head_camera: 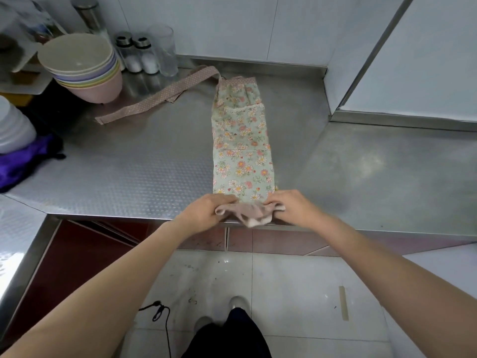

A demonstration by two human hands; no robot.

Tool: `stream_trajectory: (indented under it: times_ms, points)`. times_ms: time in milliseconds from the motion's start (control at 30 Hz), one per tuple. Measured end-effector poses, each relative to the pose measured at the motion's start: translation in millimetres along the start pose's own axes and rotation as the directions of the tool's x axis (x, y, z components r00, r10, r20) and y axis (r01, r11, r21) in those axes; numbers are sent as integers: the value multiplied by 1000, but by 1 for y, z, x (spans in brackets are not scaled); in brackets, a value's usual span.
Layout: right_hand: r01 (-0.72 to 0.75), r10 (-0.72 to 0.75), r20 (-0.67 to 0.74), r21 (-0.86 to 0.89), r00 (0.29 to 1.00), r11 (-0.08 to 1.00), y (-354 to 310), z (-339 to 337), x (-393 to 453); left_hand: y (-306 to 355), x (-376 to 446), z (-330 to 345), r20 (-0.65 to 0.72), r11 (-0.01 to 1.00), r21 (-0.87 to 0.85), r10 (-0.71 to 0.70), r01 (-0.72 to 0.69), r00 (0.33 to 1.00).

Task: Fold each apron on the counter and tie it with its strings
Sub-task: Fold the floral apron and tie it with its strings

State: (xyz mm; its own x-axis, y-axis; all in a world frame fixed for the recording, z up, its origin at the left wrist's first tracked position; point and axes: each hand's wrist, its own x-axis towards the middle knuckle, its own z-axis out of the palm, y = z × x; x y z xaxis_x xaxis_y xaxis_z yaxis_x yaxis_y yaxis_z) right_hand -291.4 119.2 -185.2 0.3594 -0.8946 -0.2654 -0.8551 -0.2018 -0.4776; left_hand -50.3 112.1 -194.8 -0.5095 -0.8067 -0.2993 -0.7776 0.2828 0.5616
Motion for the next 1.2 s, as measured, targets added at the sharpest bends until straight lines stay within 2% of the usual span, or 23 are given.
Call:
stream_trajectory:
  times_ms: [67, 133, 267, 400, 433, 533, 600, 633, 700, 767, 800, 833, 867, 900, 933, 967, 1033, 1100, 1133, 1200]
  points:
    - [-162, 168, 2, 288, 986, 944, -5, -4, 5, 5, 0, -13, 25, 935, -254, -249, 247, 968]
    - [-227, 215, 79, 461, 973, 858, -11, -4, 4, 0, 0, -21, 61, 820, -418, -405, 392, 912]
    - [-185, 173, 85, 165, 981, 969, -12, 9, 6, -15, 0, -20, 99, 626, -680, -438, 382, 893]
    - [-294, 270, 124, 259, 955, 920, -9, 7, 18, -22, -1, -16, 113, 476, -820, -412, 320, 904]
    - [-309, 284, 126, 266, 950, 913, -9, 4, 21, -24, -3, -15, 128, 486, -816, -375, 313, 918]
    - [-271, 249, 110, 310, 962, 911, -20, -2, 29, -19, -6, -10, 129, 620, -730, -287, 287, 949]
    - [-232, 203, 114, 438, 973, 868, -26, -2, 32, -15, -5, -9, 116, 621, -736, -274, 268, 955]
    - [-219, 213, 75, 537, 974, 815, -27, -3, 32, -14, -4, -9, 123, 607, -750, -264, 264, 957]
    - [-209, 319, -6, 744, 948, 634, -28, -4, 32, -11, -2, -9, 122, 606, -757, -236, 244, 964]
    - [-193, 416, 5, 891, 909, 412, -27, -2, 33, -5, -2, -9, 94, 656, -726, -203, 207, 975]
    - [-186, 417, 15, 909, 909, 373, -27, 0, 34, -2, -1, -8, 51, 718, -674, -190, 174, 981]
    - [-192, 386, 23, 893, 922, 406, -28, 3, 33, 0, 1, -4, -15, 791, -597, -182, 137, 983]
    - [-203, 312, 27, 812, 950, 546, -27, 6, 31, 1, 4, -2, -89, 866, -486, -186, 120, 979]
    - [-179, 209, 27, 632, 977, 754, -23, 9, 30, 2, 6, -2, -140, 927, -353, -187, 127, 972]
    - [-108, 98, 47, 389, 994, 915, -17, 10, 27, 3, 7, -2, -150, 963, -225, -187, 150, 971]
    - [-45, 31, 78, 175, 996, 983, -10, 12, 27, 2, 8, -4, -136, 980, -123, -170, 154, 976]
    - [-26, 31, 121, -50, 992, 998, 5, 10, 24, 0, 8, -9, -51, 995, -5, -102, 102, 993]
    - [-31, 43, 131, -94, 990, 995, 8, 5, 23, 0, 7, -13, 18, 997, 16, -79, 78, 997]
    - [-30, 41, 126, -91, 991, 995, 6, 3, 24, -1, 7, -13, 28, 995, -16, -100, 100, 995]
    - [-87, 86, 97, 0, 992, 996, 4, 0, 25, -2, 6, -16, 44, 940, -231, -248, 251, 968]
